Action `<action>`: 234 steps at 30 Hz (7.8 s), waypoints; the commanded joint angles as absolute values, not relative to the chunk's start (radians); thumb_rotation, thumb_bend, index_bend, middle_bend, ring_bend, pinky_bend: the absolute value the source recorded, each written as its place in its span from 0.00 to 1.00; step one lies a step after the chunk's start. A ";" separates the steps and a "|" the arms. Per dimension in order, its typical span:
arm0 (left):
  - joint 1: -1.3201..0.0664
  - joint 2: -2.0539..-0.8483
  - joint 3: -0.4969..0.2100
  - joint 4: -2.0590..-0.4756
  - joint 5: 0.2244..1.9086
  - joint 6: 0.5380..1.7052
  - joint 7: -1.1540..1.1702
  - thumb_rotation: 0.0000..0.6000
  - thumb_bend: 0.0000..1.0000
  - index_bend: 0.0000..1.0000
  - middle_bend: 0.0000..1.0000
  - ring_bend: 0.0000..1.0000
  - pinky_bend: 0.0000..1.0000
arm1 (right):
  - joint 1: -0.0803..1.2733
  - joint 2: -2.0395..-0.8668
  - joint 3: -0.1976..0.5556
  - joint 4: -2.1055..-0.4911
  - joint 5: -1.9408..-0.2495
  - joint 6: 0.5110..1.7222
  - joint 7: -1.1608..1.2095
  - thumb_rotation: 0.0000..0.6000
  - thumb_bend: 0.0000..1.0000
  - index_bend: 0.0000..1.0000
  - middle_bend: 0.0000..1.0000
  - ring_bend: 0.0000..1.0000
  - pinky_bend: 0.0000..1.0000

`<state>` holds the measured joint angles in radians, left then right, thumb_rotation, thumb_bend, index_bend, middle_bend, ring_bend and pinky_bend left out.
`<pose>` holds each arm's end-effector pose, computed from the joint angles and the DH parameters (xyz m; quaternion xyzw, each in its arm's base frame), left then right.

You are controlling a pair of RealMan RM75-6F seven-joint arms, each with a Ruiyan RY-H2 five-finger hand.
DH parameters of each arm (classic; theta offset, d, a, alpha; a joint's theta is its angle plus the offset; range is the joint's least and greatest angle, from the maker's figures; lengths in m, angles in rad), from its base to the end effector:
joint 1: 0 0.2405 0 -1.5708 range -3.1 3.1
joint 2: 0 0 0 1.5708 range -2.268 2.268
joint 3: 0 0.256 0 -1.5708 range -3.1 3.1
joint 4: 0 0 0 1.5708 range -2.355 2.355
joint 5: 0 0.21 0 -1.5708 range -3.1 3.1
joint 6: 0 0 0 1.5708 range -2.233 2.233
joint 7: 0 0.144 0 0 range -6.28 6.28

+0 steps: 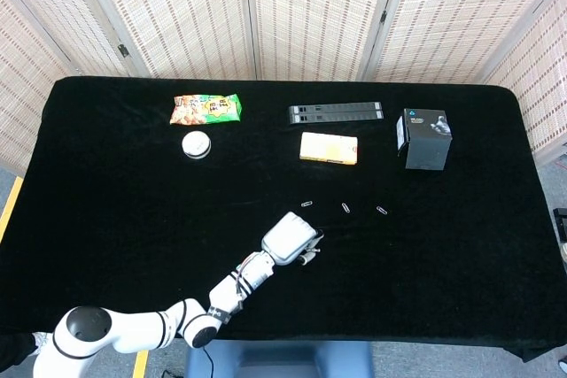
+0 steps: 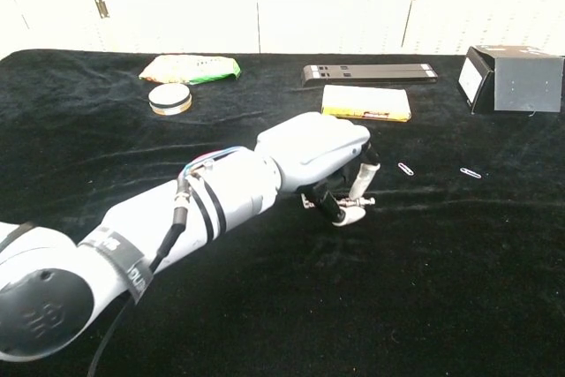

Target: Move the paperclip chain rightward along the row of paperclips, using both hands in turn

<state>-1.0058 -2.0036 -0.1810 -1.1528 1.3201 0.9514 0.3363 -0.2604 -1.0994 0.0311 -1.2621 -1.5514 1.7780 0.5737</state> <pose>-0.0098 0.3104 -0.1385 -0.8145 -0.2462 -0.4446 0.2799 -0.3805 -0.0499 0.2344 0.4752 -0.4253 0.4461 0.6279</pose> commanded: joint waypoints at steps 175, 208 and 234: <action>-0.189 -1.187 -0.206 -1.074 1.319 1.387 -0.397 1.00 0.16 0.10 0.42 0.34 0.52 | 0.609 -1.793 0.157 -1.369 -1.273 0.977 -0.573 1.00 0.34 0.46 0.00 0.00 0.00; -0.177 -1.181 -0.202 -1.039 1.306 1.347 -0.438 1.00 0.16 0.14 0.42 0.34 0.52 | 0.675 -1.816 0.142 -1.324 -1.201 0.948 -0.589 1.00 0.39 0.60 0.02 0.00 0.00; -0.169 -1.174 -0.208 -1.064 1.302 1.359 -0.415 1.00 0.16 0.15 0.42 0.34 0.52 | 0.660 -1.723 0.149 -1.413 -1.214 1.036 -0.572 1.00 0.43 0.71 0.08 0.00 0.00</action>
